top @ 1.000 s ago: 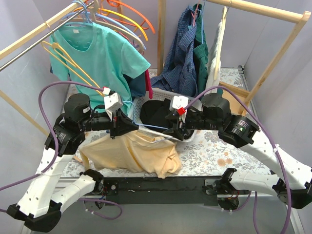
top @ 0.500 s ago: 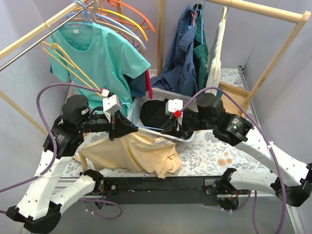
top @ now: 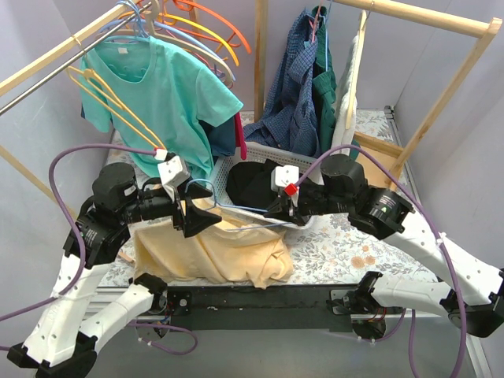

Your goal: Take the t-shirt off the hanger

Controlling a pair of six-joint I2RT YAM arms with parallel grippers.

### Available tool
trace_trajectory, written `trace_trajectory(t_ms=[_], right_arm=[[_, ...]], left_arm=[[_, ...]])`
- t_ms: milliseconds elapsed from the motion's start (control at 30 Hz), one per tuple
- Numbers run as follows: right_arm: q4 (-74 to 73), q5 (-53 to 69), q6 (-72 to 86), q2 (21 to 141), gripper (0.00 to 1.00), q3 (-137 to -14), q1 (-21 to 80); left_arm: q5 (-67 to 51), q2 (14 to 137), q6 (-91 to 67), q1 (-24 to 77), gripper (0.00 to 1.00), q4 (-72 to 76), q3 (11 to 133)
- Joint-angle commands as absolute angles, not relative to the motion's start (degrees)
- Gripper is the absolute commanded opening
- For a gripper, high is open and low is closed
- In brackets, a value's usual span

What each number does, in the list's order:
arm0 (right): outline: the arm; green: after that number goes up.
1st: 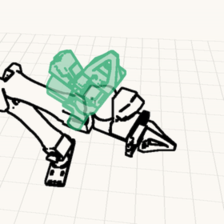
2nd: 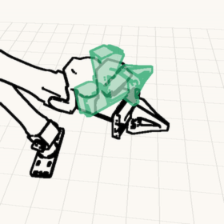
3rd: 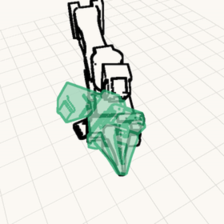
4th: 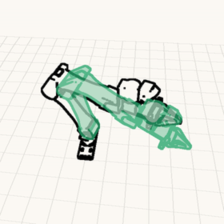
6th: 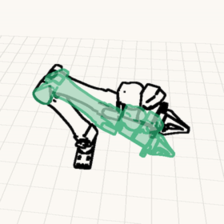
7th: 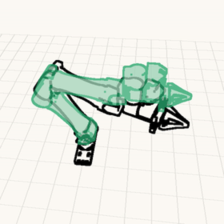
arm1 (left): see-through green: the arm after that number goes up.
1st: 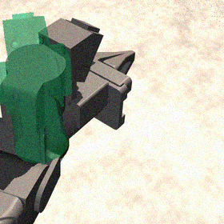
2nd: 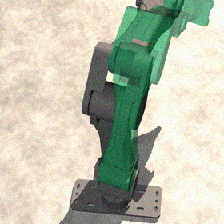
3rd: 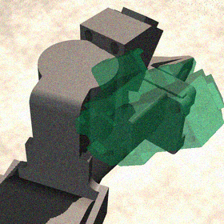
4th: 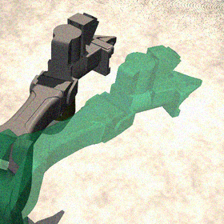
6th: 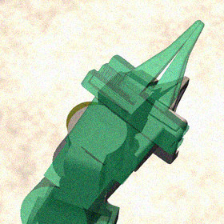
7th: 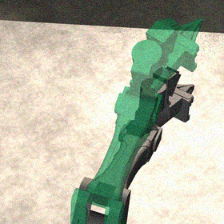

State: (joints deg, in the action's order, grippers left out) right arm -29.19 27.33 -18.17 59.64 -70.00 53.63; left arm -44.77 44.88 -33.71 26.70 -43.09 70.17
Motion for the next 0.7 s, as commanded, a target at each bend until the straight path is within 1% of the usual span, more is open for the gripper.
trace_trajectory(t_ms=[0,100,233,367,533,667], right_arm=[[-26.89,23.39,-19.51,54.85,0.01,-69.43,53.52],[-27.68,21.45,-19.95,53.70,0.01,-69.61,53.53],[-29.61,19.69,-20.13,53.35,0.01,-70.57,53.53],[-32.16,13.30,-20.48,52.65,0.01,-71.72,53.53],[-35.50,3.72,-20.92,51.59,0.01,-73.39,53.53],[-35.33,1.93,-20.92,51.67,0.01,-75.49,53.53]], left_arm=[[-36.57,42.29,-37.43,26.72,0.74,-43.60,65.23],[-32.36,39.65,-39.28,26.72,0.77,-42.28,61.63],[-22.61,37.01,-42.00,26.72,0.79,-40.34,58.54],[-10.93,36.47,-44.64,26.72,0.81,-39.90,57.39],[-2.48,35.95,-46.67,26.72,0.83,-39.81,56.60],[6.40,35.51,-48.51,26.72,0.85,-39.81,56.42]])
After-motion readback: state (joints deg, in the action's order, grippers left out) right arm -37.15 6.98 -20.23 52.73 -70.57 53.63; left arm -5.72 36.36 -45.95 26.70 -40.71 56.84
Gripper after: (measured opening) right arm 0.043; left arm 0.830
